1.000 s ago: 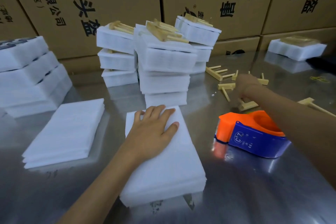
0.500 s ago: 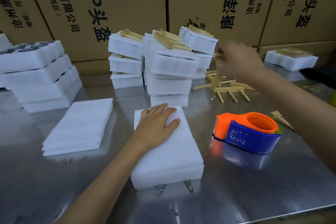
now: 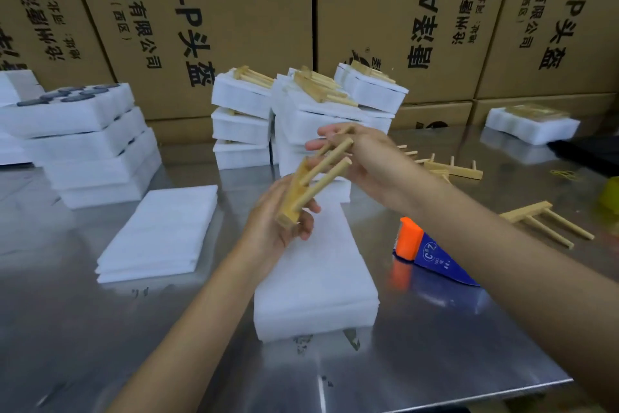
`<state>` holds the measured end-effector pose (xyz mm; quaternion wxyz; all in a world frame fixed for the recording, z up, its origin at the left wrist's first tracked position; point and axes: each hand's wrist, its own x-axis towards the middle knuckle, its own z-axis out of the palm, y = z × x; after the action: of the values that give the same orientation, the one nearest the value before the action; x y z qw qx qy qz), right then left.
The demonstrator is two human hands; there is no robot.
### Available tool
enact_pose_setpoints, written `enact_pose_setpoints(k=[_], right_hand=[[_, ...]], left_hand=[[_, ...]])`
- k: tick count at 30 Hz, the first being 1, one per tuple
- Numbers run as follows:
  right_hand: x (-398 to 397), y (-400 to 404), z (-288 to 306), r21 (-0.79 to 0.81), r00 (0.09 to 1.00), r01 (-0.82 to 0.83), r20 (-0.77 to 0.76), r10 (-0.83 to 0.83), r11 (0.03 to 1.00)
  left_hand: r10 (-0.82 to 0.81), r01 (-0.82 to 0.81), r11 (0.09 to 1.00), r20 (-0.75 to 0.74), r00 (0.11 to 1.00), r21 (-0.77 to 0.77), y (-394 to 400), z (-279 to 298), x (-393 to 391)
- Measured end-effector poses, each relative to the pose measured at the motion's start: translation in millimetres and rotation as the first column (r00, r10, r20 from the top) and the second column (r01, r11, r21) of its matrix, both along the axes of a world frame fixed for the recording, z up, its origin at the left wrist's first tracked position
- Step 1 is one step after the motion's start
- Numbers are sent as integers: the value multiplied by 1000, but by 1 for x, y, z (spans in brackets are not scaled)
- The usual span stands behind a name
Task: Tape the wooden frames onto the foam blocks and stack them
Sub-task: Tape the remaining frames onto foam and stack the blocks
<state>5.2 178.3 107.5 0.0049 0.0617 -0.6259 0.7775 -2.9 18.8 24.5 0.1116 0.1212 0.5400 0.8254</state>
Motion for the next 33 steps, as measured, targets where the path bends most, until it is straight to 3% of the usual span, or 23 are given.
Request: enact_pose_setpoints(k=[2, 6, 8, 10, 12, 15, 20, 23, 28, 30, 32, 33], right_hand=[[-6, 0, -16, -106, 996, -11, 90, 21, 994], [-14, 2, -52, -182, 956, -79, 266, 126, 980], [-18, 0, -66, -126, 945, -31, 319, 70, 992], [-23, -1, -77, -1, 952, 23, 304, -22, 1000], [-26, -1, -84, 139, 970, 79, 219, -109, 987], [-26, 0, -90, 305, 972, 149, 128, -196, 940], [-17, 2, -110, 543, 953, 193, 93, -287, 817], [-8, -2, -125, 544, 958, 111, 163, -234, 832], [2, -3, -133, 507, 972, 73, 155, -174, 859], [4, -1, -131, 470, 975, 55, 165, -149, 881], [6, 1, -129, 420, 976, 55, 171, -139, 906], [8, 1, -129, 381, 974, 61, 178, -138, 923]], left_hand=[[86, -92, 995, 144, 986, 38, -9, -4, 4], [197, -178, 971, 115, 974, -161, -16, -14, 13], [326, -311, 866, -30, 945, -392, -18, -18, 14], [354, -451, 718, -280, 892, -530, -21, -23, 13], [321, -568, 596, -479, 817, -568, -25, -28, 11], [183, -571, 438, -553, 813, -695, -32, -34, 9], [133, -529, 486, -539, 832, -696, -40, -40, 6], [157, -574, 484, -580, 799, -660, -39, -43, 9], [256, -611, 553, -583, 772, -567, -33, -48, 14], [291, -632, 535, -580, 761, -561, -30, -53, 15], [356, -610, 530, -498, 791, -589, -30, -57, 15], [399, -553, 589, -382, 833, -589, -31, -58, 16]])
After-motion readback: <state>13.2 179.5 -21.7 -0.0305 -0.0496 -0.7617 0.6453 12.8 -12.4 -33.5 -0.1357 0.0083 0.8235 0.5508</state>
